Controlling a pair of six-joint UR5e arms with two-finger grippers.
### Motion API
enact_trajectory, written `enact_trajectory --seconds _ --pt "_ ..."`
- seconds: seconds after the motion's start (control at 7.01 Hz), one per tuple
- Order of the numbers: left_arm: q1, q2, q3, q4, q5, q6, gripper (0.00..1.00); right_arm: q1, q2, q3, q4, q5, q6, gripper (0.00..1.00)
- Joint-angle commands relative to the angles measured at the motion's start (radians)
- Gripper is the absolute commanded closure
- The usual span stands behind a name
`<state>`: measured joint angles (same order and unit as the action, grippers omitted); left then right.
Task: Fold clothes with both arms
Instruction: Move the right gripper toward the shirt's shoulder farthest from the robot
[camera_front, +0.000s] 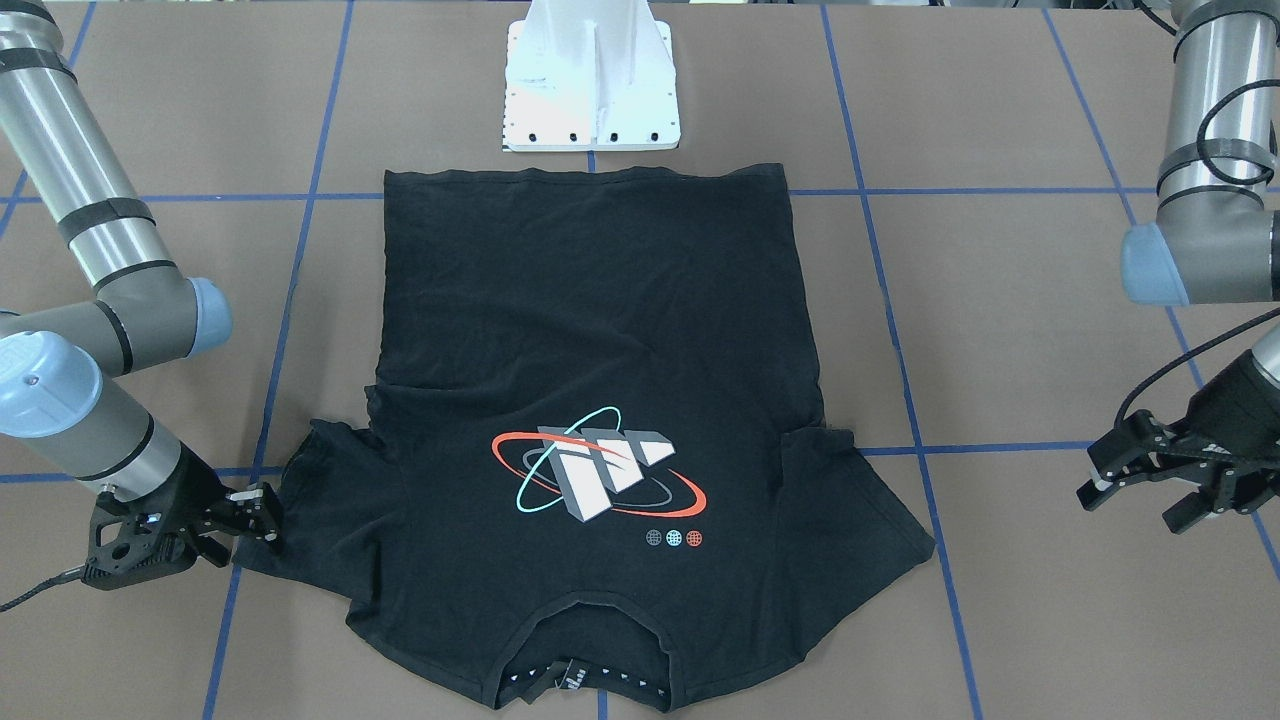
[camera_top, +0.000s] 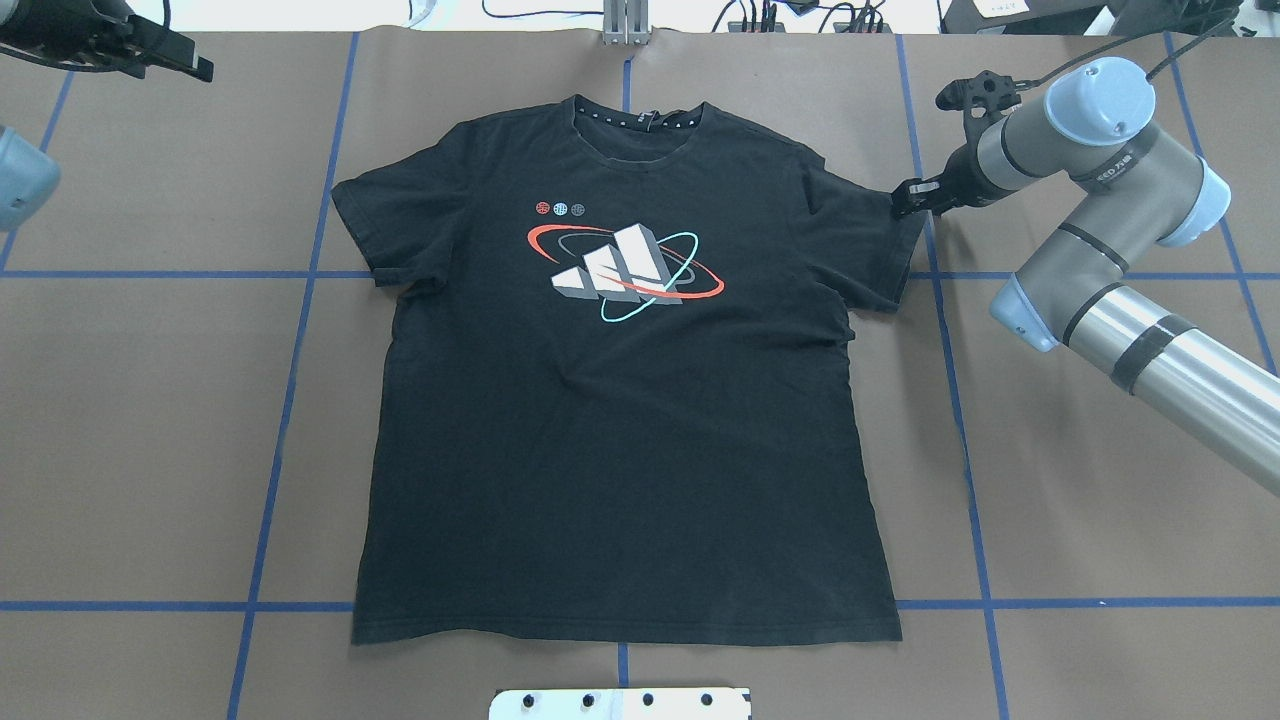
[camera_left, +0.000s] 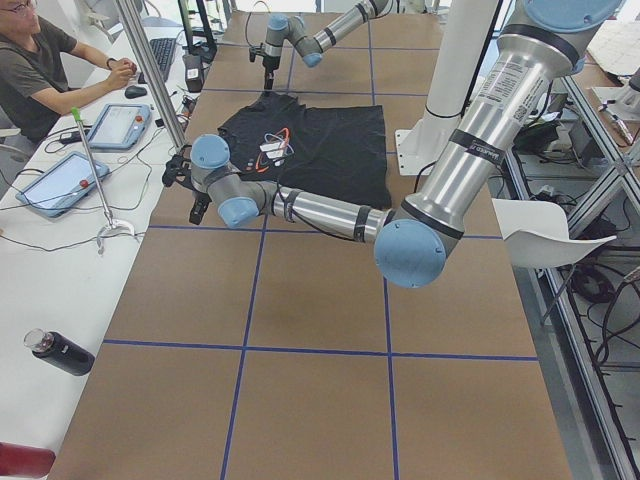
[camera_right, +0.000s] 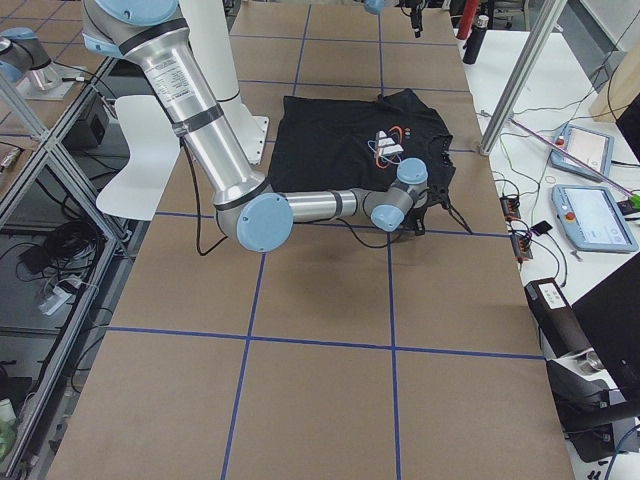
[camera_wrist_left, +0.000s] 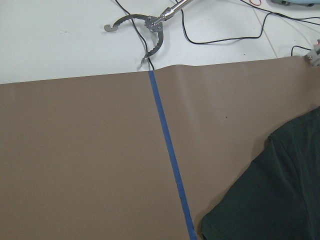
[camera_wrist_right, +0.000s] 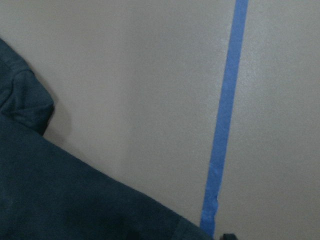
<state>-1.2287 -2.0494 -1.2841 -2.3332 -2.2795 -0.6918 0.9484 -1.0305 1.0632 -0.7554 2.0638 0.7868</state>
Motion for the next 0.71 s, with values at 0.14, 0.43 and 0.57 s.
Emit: enact_trajectory --seconds 0.14,0.43,0.57 --pt "0.0 0.0 0.0 0.0 0.0 0.0 0.0 0.0 0.04 0.007 -0.061 -0.001 -0.003 1.0" --pt "0.0 0.0 0.0 0.002 0.0 -0.002 0.0 0.006 0.05 0.012 -0.059 -0.001 0.006 1.0" --pt "0.0 0.0 0.0 0.002 0.0 -0.002 0.01 0.006 0.053 0.018 -0.059 0.001 0.006 1.0"
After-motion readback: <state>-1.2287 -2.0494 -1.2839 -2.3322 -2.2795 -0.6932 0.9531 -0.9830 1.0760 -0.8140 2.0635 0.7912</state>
